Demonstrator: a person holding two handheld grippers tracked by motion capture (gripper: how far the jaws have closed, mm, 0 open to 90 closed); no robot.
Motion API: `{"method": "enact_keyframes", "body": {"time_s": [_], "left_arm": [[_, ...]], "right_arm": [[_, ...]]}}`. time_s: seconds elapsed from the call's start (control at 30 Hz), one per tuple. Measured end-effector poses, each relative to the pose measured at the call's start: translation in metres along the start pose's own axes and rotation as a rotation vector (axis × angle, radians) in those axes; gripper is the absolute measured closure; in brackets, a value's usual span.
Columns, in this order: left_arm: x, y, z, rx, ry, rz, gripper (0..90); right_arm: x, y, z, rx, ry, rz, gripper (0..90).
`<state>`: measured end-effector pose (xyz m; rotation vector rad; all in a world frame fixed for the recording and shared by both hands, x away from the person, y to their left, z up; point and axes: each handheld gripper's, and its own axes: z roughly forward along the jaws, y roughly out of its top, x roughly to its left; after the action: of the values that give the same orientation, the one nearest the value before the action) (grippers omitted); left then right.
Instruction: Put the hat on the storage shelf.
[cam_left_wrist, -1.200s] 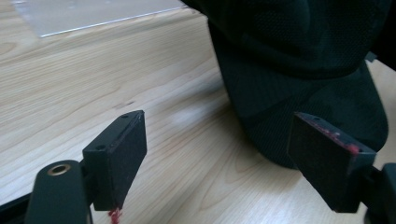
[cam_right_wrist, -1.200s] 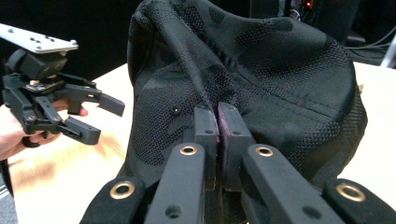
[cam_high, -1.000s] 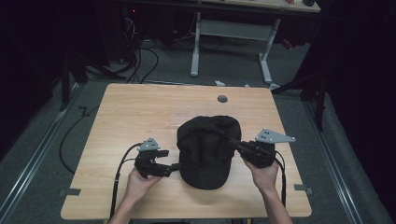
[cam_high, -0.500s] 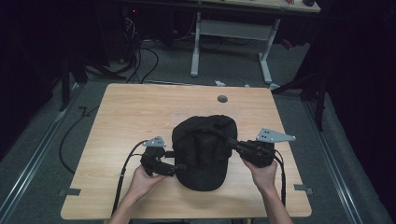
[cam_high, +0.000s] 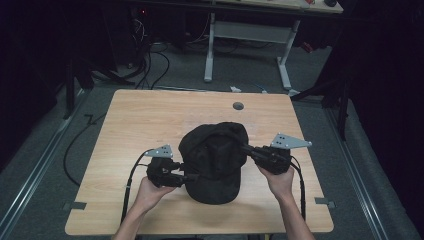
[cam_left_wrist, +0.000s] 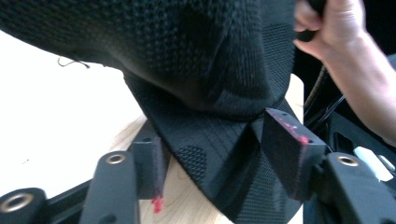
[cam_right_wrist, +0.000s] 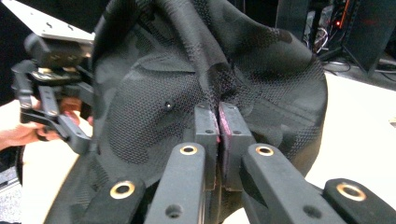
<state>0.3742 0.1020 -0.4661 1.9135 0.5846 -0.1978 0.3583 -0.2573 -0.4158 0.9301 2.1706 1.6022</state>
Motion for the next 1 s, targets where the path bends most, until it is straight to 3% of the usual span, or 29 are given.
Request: {"method": "enact_keyframes", "body": {"time_s": [0.2,0.47,0.77,0.93,1.0], "left_arm": [[-0.002,0.000,-0.005,0.011,-0.021,0.010,56.4],[-0.006,0.001,-0.007,0.041,-0.068,0.014,68.3],[-0.016,0.002,-0.012,0.070,-0.132,0.013,82.4],[-0.022,0.001,-0.016,0.069,-0.118,0.042,85.4],[-0.024,0.000,-0.019,0.057,-0.090,0.060,85.7]], "right_arm": [[-0.002,-0.002,0.008,0.018,-0.028,-0.022,87.7],[-0.003,-0.002,0.014,0.047,-0.055,-0.017,87.1],[0.002,0.005,0.015,0.025,-0.025,-0.025,84.9],[0.005,0.008,0.016,0.006,-0.005,-0.020,81.8],[0.005,0.008,0.014,-0.006,-0.002,-0.005,76.5]]}}
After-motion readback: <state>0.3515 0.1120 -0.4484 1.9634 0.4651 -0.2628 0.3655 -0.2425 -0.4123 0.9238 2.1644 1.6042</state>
